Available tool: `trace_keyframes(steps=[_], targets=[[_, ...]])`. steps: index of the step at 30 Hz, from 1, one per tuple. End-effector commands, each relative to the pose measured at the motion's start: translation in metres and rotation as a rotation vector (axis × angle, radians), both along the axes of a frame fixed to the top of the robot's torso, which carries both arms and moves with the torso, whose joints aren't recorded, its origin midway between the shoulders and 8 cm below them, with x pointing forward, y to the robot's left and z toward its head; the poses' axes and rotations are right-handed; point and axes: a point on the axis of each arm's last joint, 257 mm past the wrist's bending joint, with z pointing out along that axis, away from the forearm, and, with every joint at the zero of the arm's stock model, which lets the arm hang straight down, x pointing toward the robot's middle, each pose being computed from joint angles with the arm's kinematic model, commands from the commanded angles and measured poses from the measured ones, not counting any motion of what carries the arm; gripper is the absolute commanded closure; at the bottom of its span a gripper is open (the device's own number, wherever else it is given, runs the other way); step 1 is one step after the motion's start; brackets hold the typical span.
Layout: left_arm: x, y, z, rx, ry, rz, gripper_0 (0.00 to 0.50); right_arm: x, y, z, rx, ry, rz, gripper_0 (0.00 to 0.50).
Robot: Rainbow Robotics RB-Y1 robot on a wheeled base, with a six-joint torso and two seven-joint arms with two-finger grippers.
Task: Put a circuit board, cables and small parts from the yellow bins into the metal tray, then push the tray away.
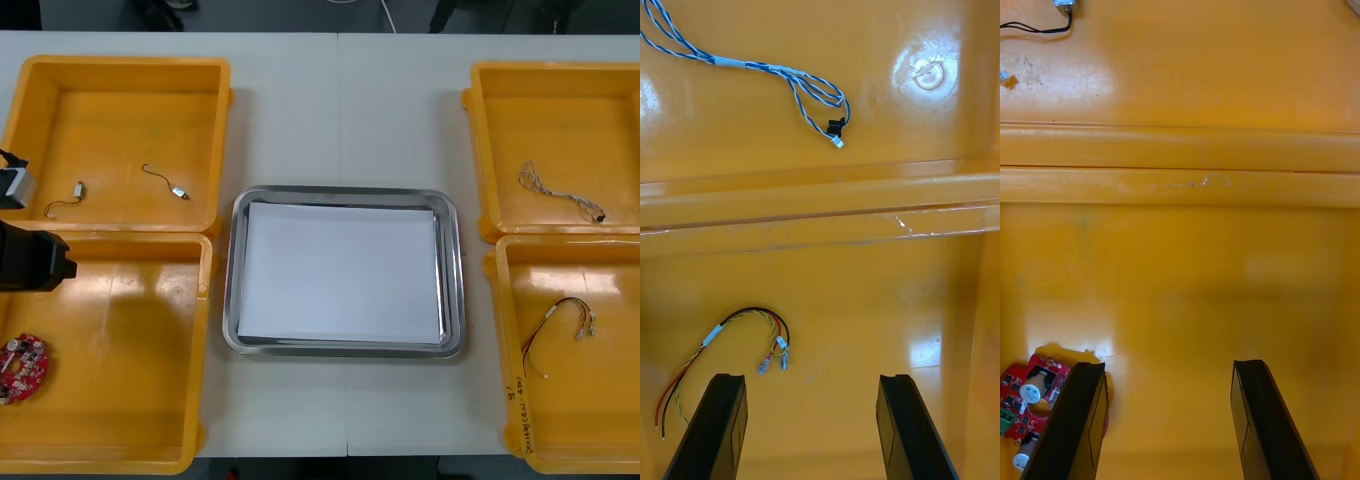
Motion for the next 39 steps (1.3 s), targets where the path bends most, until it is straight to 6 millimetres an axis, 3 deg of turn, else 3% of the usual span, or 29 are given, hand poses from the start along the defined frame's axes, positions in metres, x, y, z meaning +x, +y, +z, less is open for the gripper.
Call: trace_keyframes(steps=[1,39], targets=[[0.0072,0.0083,0.0183,0.092,-0.03,-0.092,0.022,-0.0027,0.004,0.0009,-0.036,0.0,0.057,0.0],[0.0072,0.0083,0.0183,0.092,-0.03,-0.092,0.023,-0.0027,0.004,0.0009,-0.036,0.0,0.057,0.0]])
